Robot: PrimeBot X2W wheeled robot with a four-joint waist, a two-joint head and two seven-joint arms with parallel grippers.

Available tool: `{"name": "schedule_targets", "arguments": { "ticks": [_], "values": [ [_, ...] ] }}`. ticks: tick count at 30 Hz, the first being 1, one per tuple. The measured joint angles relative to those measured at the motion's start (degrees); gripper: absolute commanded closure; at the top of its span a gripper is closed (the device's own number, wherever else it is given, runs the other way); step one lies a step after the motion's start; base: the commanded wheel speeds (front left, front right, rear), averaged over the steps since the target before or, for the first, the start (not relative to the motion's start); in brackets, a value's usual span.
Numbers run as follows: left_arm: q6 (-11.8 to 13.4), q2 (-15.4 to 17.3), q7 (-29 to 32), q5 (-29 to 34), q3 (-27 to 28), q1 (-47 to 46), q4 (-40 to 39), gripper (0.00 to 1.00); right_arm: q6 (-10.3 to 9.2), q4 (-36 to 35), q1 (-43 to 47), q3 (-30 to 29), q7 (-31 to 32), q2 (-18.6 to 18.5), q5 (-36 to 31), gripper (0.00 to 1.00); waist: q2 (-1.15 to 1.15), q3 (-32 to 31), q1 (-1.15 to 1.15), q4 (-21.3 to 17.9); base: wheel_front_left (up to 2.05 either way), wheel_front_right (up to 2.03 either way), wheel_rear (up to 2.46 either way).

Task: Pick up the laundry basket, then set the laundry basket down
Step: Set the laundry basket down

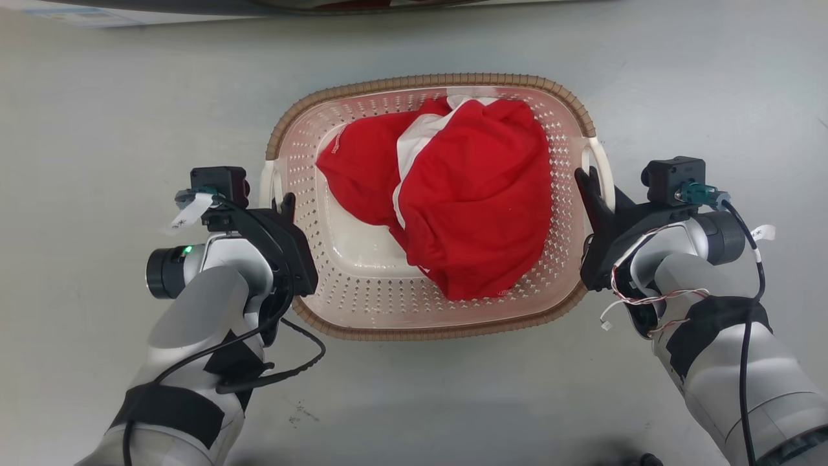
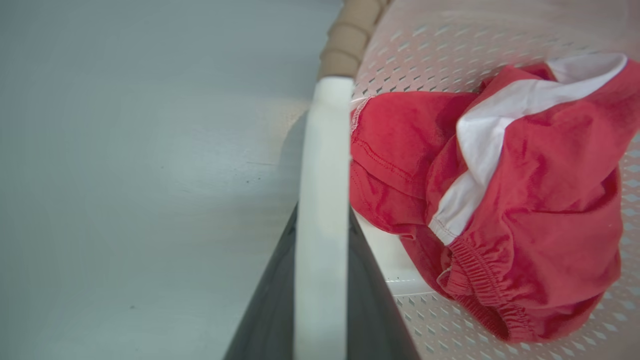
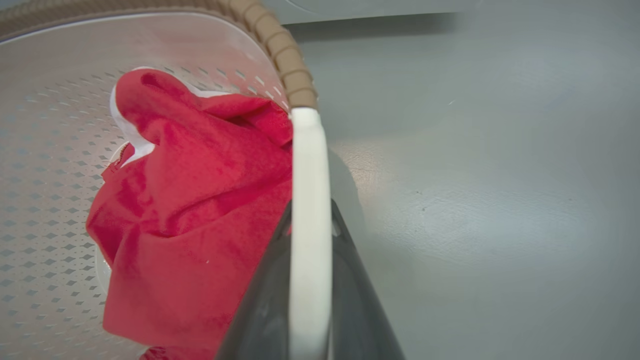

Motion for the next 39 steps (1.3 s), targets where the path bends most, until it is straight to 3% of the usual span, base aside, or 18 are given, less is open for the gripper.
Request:
{"name": "schedule_targets", "arguments": {
  "ticks": [25,26,27,28,33,39],
  "values": [
    [-2.08,-0.41,-1.37,0.24,-0.89,-1.85,2.25,1.00,0.07,2.15,-1.38,-0.38,-1.33,0.05,0.10,1.00,-0.01,1.05,-0.01,0.11,0.00,0.00,0.00],
    [-2.09,-0.41,-1.37,0.24,-0.92,-1.98,2.40,1.00,0.07,2.19,-1.43,-0.26,-1.34,0.05,0.08,0.53,-0.01,1.01,-0.01,0.13,0.00,0.00,0.00],
    [-2.10,-0.38,-1.27,0.35,-1.34,-2.14,2.50,0.57,0.07,2.19,-1.47,-0.16,-1.36,0.05,0.03,0.00,-0.01,0.96,-0.01,0.15,0.00,0.00,0.00],
    [-2.16,-0.31,-0.93,0.41,-1.49,-2.33,2.65,0.00,0.07,2.19,-1.50,-0.07,-1.59,0.03,0.02,0.00,-0.01,0.89,-0.01,0.17,0.00,0.00,0.00],
    [-2.57,1.43,-0.55,0.75,-1.75,-2.52,3.26,0.00,0.02,2.19,-1.98,0.30,-1.81,-0.98,-0.14,0.00,-0.01,0.52,-0.01,0.25,0.00,0.00,0.00],
    [-2.67,1.08,-0.62,0.24,-1.30,-3.03,3.32,0.00,0.02,2.16,-2.29,0.34,-1.92,-1.13,-0.13,0.00,-0.01,-0.17,-0.01,0.47,0.00,0.00,0.00]
  ]
}}
